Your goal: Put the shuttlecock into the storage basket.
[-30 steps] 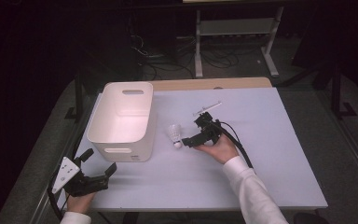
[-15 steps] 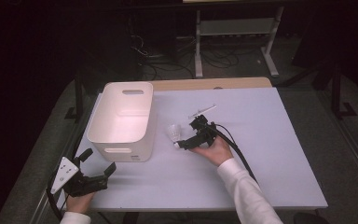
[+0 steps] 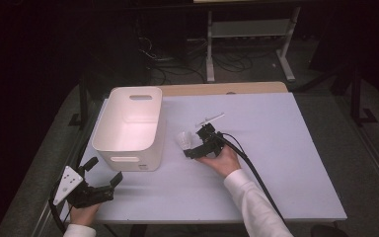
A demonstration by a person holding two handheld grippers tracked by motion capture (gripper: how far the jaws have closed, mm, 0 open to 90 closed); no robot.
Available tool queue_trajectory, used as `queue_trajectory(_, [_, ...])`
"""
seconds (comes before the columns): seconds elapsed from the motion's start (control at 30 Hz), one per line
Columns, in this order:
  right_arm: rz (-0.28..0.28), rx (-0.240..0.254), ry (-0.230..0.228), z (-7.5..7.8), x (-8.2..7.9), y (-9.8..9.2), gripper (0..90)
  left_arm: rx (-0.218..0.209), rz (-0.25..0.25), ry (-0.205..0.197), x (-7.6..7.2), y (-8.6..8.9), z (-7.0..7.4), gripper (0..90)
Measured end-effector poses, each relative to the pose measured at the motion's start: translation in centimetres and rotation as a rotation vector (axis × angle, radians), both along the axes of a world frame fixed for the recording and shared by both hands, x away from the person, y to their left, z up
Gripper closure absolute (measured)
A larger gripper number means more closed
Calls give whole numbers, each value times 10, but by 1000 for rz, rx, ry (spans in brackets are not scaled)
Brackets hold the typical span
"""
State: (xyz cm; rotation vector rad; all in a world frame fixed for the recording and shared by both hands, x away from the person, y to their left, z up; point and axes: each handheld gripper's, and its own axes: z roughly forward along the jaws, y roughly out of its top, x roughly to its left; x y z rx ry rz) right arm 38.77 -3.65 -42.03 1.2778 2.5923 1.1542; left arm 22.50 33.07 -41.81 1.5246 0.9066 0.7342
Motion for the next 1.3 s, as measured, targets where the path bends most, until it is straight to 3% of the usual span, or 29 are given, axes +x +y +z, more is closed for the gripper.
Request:
queue_trajectory(0.27, [11, 28, 1, -5, 2, 5, 133, 1, 1, 4, 0, 0, 0, 0])
queue_trajectory(0.87, [8, 15, 65, -14, 3, 15, 390, -7, -3, -2, -1, 1, 2, 0])
queue_trajectory(1.3, [-13, 10, 73, -17, 5, 15, 524, -5, -9, 0, -1, 0, 1, 0])
